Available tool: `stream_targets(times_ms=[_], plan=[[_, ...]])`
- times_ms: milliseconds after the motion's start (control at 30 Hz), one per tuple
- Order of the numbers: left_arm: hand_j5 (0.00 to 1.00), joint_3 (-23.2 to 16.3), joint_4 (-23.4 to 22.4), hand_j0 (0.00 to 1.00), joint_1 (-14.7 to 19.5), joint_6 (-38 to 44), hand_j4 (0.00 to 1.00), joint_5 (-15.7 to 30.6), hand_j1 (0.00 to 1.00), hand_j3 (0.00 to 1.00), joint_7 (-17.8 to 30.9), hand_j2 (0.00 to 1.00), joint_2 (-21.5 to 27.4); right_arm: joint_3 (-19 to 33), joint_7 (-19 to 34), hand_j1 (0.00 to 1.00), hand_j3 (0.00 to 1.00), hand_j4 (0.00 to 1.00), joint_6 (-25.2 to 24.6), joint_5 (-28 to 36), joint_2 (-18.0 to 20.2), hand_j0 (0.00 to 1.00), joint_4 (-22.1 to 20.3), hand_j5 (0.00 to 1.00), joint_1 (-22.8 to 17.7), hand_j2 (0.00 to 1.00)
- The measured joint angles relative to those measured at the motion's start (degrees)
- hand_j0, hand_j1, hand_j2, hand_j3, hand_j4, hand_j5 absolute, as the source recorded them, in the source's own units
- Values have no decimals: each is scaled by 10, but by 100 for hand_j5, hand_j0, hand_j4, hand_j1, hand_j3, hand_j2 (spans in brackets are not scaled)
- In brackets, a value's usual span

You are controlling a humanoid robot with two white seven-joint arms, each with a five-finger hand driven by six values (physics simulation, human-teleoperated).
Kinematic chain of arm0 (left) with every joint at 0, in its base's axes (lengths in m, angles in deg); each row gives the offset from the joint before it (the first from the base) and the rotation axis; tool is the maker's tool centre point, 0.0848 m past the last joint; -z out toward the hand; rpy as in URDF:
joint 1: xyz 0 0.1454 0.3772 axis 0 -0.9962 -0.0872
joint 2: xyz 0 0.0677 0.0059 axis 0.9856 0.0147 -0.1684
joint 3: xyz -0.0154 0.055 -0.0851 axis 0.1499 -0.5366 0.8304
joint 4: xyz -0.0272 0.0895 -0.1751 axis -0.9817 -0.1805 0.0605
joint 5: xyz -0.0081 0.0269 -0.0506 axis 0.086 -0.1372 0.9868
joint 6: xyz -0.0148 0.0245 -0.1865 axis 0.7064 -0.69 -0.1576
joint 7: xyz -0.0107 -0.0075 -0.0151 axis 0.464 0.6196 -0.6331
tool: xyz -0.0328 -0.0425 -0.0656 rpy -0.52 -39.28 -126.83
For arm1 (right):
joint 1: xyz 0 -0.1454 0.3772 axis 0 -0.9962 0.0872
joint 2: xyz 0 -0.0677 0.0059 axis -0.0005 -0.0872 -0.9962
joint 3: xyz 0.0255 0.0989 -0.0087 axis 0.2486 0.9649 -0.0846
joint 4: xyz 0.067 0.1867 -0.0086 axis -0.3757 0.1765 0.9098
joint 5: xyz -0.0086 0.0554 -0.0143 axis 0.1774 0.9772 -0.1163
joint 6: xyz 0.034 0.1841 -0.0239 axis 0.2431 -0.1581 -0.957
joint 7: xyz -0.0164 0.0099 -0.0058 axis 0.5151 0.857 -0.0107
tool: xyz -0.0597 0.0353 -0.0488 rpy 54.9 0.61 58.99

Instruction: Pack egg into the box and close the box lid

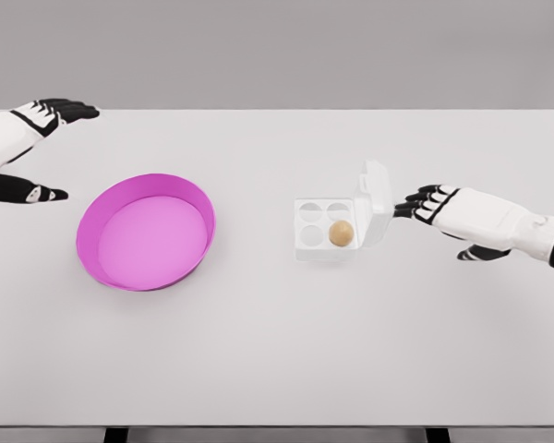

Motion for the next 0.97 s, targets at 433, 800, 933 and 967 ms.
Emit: stream_targets(times_ms=[433,800,933,967], plan=[[100,7,-1,100,-7,0,100,1,100,100,0,100,1,-33,0,100,100,100,0,0,-31,100,-39,100,5,100],[100,6,-1,100,-7,0,100,1,100,100,0,100,0,33,0,100,100,100,0,1,-40,100,0,100,-2,100],[100,6,0,100,-8,0,100,1,100,100,0,100,0,55,0,100,100,100,0,0,-37,100,15,100,-2,100],[100,6,0,100,-8,0,100,1,100,100,0,100,0,58,0,100,100,100,0,0,-37,100,17,100,-2,100]])
